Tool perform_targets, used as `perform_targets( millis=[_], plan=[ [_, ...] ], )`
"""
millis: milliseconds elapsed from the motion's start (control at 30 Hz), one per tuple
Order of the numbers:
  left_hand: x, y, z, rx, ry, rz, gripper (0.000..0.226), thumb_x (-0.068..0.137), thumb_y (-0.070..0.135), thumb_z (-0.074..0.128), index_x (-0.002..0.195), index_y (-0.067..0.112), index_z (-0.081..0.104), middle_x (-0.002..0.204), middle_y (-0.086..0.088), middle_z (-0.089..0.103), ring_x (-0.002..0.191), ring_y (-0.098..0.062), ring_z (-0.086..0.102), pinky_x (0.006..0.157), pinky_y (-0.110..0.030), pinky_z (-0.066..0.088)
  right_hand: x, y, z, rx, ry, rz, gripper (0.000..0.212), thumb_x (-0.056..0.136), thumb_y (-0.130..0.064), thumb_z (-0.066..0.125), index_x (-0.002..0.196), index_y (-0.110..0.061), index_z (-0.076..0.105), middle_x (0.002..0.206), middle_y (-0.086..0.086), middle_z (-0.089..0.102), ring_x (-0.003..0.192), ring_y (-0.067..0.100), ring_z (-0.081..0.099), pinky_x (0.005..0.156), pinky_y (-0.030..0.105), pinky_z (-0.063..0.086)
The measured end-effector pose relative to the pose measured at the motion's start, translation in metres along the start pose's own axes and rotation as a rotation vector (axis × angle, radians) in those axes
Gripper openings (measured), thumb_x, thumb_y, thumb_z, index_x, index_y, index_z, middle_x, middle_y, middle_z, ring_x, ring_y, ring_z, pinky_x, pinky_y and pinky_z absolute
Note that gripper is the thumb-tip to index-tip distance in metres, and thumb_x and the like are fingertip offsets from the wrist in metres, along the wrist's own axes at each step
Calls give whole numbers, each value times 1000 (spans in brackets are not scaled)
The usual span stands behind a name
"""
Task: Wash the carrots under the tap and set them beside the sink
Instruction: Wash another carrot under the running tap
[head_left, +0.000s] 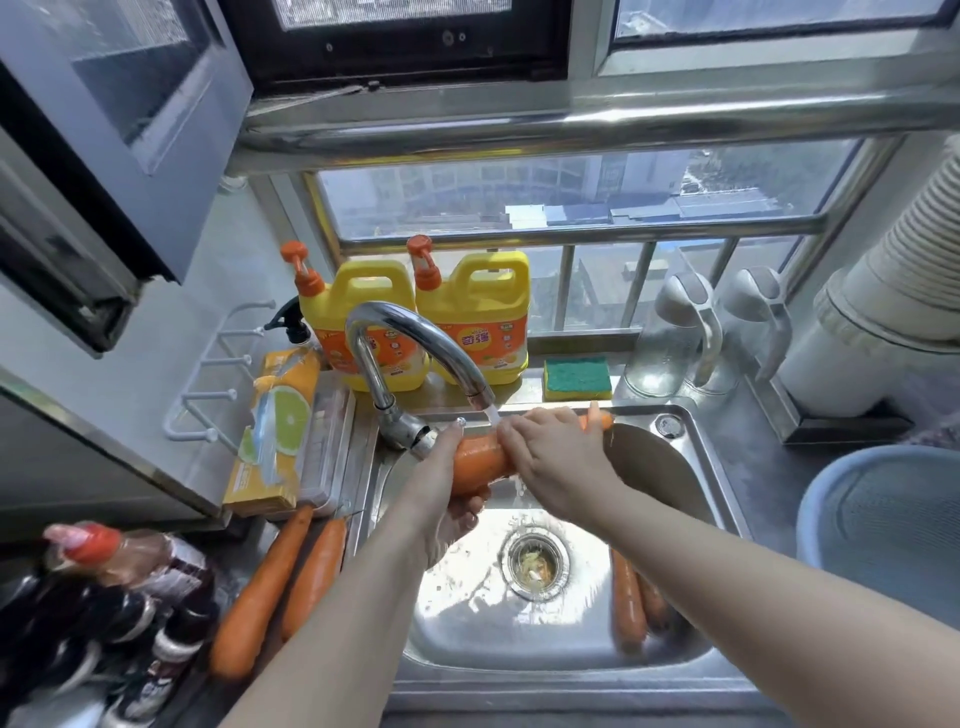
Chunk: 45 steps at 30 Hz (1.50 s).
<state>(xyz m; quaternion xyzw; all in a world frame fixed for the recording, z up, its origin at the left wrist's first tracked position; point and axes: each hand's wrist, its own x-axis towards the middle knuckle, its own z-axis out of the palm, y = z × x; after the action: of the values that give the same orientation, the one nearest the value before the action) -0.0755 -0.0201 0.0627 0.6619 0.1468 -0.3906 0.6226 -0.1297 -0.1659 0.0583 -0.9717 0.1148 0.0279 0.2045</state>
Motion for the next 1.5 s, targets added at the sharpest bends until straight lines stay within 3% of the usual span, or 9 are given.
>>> perform_targets(
  millis=[367,500,700,867,967,1100,1200,1333,1500],
  plan=[
    [-5,-4,-3,-1,45,63,53,98,58,50,105,6,60,55,-6,57,41,-11,47,40,-19,42,-5,-8,15,119,0,-11,38,108,-42,20,126,-32,52,125,-8,56,130,18,41,118,62,-7],
    [-4,-4,-13,39,73,145,50,99,54,50,113,7,58,63,-9,59,44,-13,49,46,-23,43,0,15,7,127,-38,124,36,108,-41,15,106,-33,50,116,-4,56,126,23,46,115,70,-7],
    [-4,-3,-11,25,71,115,50,98,54,51,112,6,57,58,-8,59,43,-13,48,44,-23,40,-7,-11,14,149,1,-12,38,108,-43,20,127,-32,51,125,-7,52,132,19,38,118,63,-9],
    [1,1,-15,6,25,0,53,95,60,50,112,11,56,56,-8,54,39,-12,43,37,-18,37,-1,12,8,102,0,85,42,106,-47,14,116,-34,53,115,-6,55,128,23,44,117,66,-6],
    [3,0,-15,-67,-36,-108,57,93,64,50,101,8,59,57,-7,55,36,-10,42,36,-16,35,-4,-1,16,-12,7,-122,64,91,-67,11,133,-34,47,128,-7,53,130,21,41,119,62,-6],
    [8,-3,-20,-93,-85,-165,67,90,70,52,117,9,56,62,-8,57,37,-12,44,37,-18,38,1,18,7,-100,-114,-247,61,93,-70,40,144,-37,34,140,-10,51,135,18,42,121,58,-5],
    [6,1,-17,-34,-67,-91,62,94,67,49,127,15,50,68,-12,63,44,-16,52,40,-22,43,3,24,2,-63,-150,-239,59,94,-65,47,144,-37,34,143,-12,52,135,18,44,121,55,-2],
    [2,5,-15,334,32,269,32,102,50,49,125,28,53,109,-9,65,79,-21,70,64,-32,58,5,21,-1,-5,-201,-201,45,100,-62,38,137,-36,41,124,-12,63,126,16,53,119,52,3],
    [-2,-9,-3,305,21,404,27,104,36,51,127,23,50,101,-10,63,67,-13,62,57,-23,53,6,16,-7,14,-78,-71,42,108,-46,14,107,-36,55,97,-8,68,110,18,62,121,55,5]
  ],
)
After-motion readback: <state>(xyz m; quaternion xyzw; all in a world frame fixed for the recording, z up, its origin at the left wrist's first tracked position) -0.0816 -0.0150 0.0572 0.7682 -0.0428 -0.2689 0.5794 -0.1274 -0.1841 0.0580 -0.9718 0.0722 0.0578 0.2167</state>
